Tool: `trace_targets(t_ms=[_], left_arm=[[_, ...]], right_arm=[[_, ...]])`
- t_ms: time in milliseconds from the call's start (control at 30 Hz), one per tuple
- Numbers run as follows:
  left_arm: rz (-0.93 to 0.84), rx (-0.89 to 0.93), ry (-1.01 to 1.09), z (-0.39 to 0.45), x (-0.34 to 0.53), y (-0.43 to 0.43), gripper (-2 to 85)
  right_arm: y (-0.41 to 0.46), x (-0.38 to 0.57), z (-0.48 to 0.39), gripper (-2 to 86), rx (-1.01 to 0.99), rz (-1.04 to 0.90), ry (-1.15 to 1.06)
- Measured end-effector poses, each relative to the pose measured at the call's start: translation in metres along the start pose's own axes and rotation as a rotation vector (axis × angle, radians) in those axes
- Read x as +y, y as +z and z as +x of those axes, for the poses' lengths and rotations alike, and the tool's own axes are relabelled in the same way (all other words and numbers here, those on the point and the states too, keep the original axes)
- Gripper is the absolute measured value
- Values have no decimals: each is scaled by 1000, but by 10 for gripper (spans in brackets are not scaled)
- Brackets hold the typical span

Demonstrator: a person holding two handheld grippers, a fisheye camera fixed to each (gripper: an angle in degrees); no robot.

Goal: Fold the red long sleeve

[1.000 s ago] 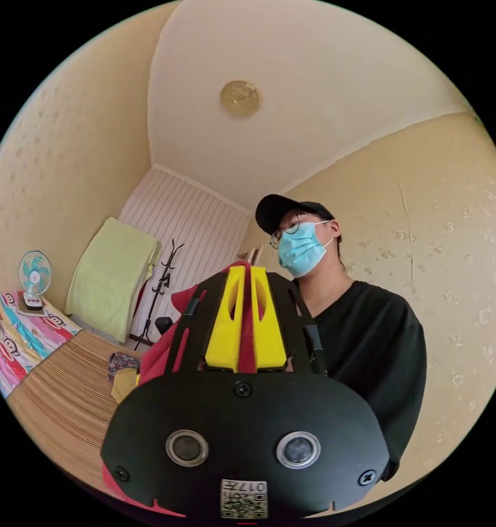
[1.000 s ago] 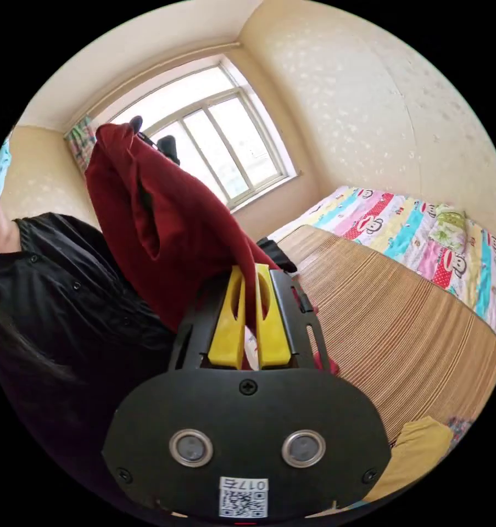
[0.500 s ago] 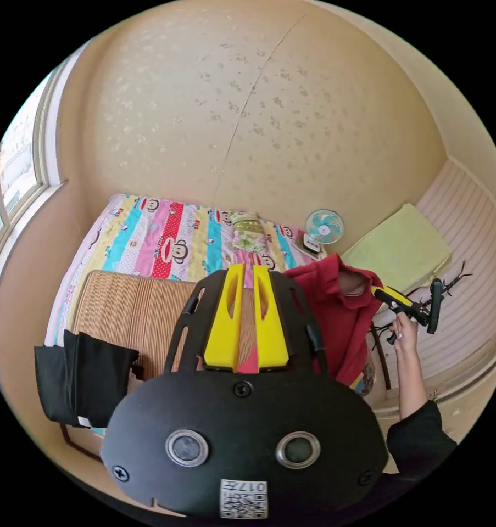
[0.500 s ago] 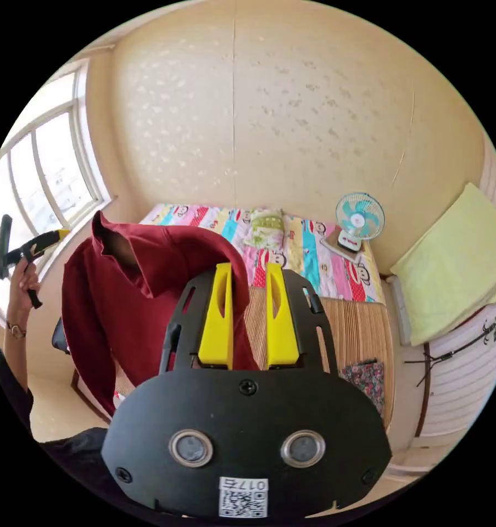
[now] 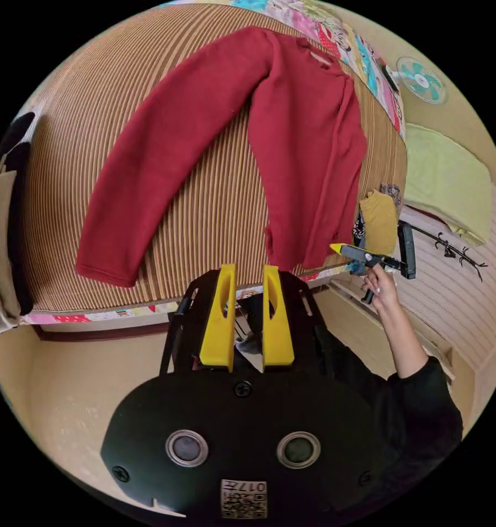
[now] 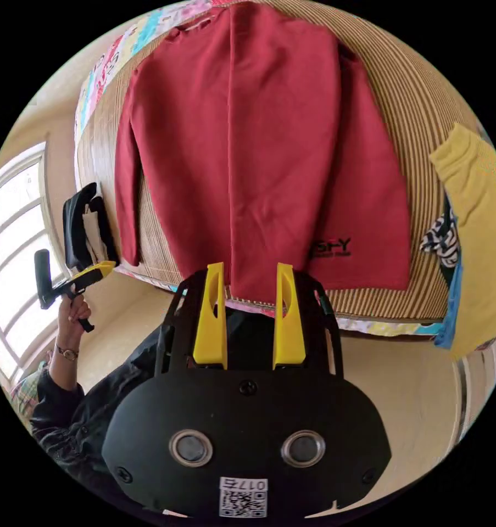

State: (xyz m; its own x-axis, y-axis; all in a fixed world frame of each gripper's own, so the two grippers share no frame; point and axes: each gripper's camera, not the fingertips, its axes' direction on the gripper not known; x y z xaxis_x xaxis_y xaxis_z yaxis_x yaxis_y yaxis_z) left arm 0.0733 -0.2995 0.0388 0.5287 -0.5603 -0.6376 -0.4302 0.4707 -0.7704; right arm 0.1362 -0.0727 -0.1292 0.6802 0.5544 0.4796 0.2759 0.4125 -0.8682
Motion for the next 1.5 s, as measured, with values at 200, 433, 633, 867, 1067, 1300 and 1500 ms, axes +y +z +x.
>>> trace_targets(t_ms=[200,433,633,867,1067,1300,1500], left_arm=[[-113,-8,38,10,-27,33,73],[-41,-70,81,14,-69,-1,59],[26,-66,-32,-1,-93,6,63],[3,-32,-11,11,-112,56,56],[-76,-113,14,28,-97,70,-2],[27,20,-114,-33,-5,39,-8],[142,62,-206,-83,4,16,31]], right_arm=[[-47,-47,19,38,-140,-91,68],[-299,4,94,17,-853,509,-248],[-393,115,227,16,-579,1184,573],[-335,-17,101,67,-78,665,182],[-230,-111,48,97,64,237,124],[-212,-69,-2,30,407,205,-168],[-205,-67,1,18,461,85,-153]])
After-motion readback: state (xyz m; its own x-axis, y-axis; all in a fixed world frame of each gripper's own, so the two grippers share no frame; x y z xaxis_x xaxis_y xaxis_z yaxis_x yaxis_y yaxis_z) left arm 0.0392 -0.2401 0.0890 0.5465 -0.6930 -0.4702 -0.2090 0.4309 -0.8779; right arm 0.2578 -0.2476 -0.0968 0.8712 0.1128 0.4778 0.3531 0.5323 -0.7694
